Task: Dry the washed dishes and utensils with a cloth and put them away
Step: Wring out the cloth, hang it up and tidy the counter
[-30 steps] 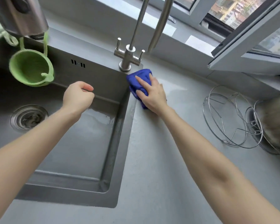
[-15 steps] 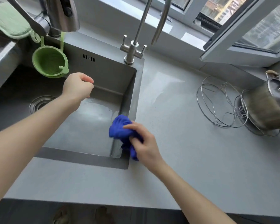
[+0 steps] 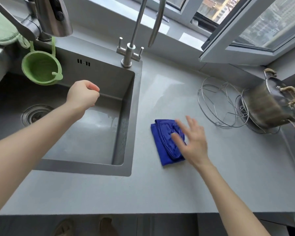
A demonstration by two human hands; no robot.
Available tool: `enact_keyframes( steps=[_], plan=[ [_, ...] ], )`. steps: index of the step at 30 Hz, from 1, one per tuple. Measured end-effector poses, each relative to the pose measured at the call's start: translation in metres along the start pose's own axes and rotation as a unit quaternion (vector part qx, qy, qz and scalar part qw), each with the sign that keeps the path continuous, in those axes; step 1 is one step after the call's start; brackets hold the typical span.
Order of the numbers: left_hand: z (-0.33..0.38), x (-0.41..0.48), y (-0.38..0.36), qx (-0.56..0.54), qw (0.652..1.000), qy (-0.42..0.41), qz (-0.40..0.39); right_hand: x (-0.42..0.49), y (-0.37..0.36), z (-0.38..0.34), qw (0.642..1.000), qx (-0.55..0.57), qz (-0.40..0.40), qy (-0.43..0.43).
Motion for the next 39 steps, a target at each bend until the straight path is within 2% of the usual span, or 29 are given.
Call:
enact_keyframes(
  steps=[2,3,8,13,15,17,19,21,23,25,26,27,28,30,31,32,34,36,38,39],
  plan=[
    [0.002,0.004,-0.008,0.006,1.0,0.002,-0.007,0.005,-0.035,-0.009,0.991,-0.12,-0.051,0.042],
    [0.002,0.007,-0.011,0.006,1.0,0.003,-0.011,0.01,-0.045,-0.007,0.987,-0.143,-0.051,0.046],
    [0.002,0.02,-0.015,0.014,1.0,0.006,-0.007,0.074,-0.046,0.012,0.991,-0.127,-0.028,-0.016],
    [-0.01,0.029,-0.006,0.033,0.999,0.004,0.012,0.199,-0.042,0.019,0.982,-0.11,0.007,-0.157],
    [-0.016,0.032,-0.003,0.04,0.999,0.007,0.022,0.227,-0.047,-0.002,0.982,-0.105,0.002,-0.155],
    [-0.02,0.036,-0.001,0.044,0.999,0.011,0.025,0.221,-0.06,-0.04,0.992,-0.108,-0.018,-0.066],
    [-0.023,0.037,-0.002,0.042,0.999,0.02,0.027,0.172,-0.075,-0.075,0.99,-0.103,-0.048,0.078],
    [-0.023,0.033,-0.004,0.041,0.999,0.026,0.025,0.091,-0.086,-0.091,0.97,-0.083,-0.058,0.222],
    [-0.022,0.028,-0.005,0.045,0.999,0.026,0.017,0.015,-0.087,-0.082,0.938,-0.081,-0.086,0.325],
    [-0.02,0.022,-0.006,0.045,0.999,0.025,0.006,-0.021,-0.079,-0.055,0.906,-0.095,-0.127,0.392],
    [-0.019,0.019,-0.005,0.043,0.999,0.023,0.002,-0.024,-0.072,-0.038,0.901,-0.096,-0.133,0.401],
    [-0.019,0.017,-0.004,0.042,0.999,0.019,-0.001,-0.018,-0.064,-0.018,0.912,-0.095,-0.125,0.379],
    [-0.018,0.014,-0.003,0.042,0.999,0.015,-0.003,-0.006,-0.055,0.005,0.938,-0.094,-0.106,0.315],
    [-0.017,0.008,0.002,0.041,0.999,0.004,-0.009,0.021,-0.028,0.062,0.991,-0.089,-0.036,0.098],
    [-0.017,0.004,0.004,0.04,0.999,-0.001,-0.013,0.025,-0.013,0.093,0.995,-0.092,-0.003,-0.027],
    [-0.017,0.0,0.007,0.039,0.999,-0.006,-0.017,0.02,-0.001,0.119,0.987,-0.094,0.021,-0.129],
    [-0.018,-0.008,0.015,0.032,0.999,-0.01,-0.021,-0.009,0.01,0.151,0.957,-0.077,0.071,-0.269],
    [-0.023,-0.017,0.025,0.024,0.999,-0.007,-0.024,-0.049,0.005,0.147,0.909,-0.07,0.123,-0.392],
    [-0.029,-0.027,0.033,0.017,0.999,-0.002,-0.034,-0.084,-0.016,0.111,0.866,-0.054,0.124,-0.482],
    [-0.031,-0.032,0.037,0.015,0.999,-0.001,-0.04,-0.096,-0.029,0.082,0.868,-0.055,0.114,-0.481]
  ],
)
Point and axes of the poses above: each hand's wrist, its own x-axis towards the middle knuckle, its own y-axis out of the back of the hand, z = x × y, the point moved 3 cm from there along x, towards the middle knuckle, and after that the axes turned 11 degrees about -y, right-handed, at the moved point
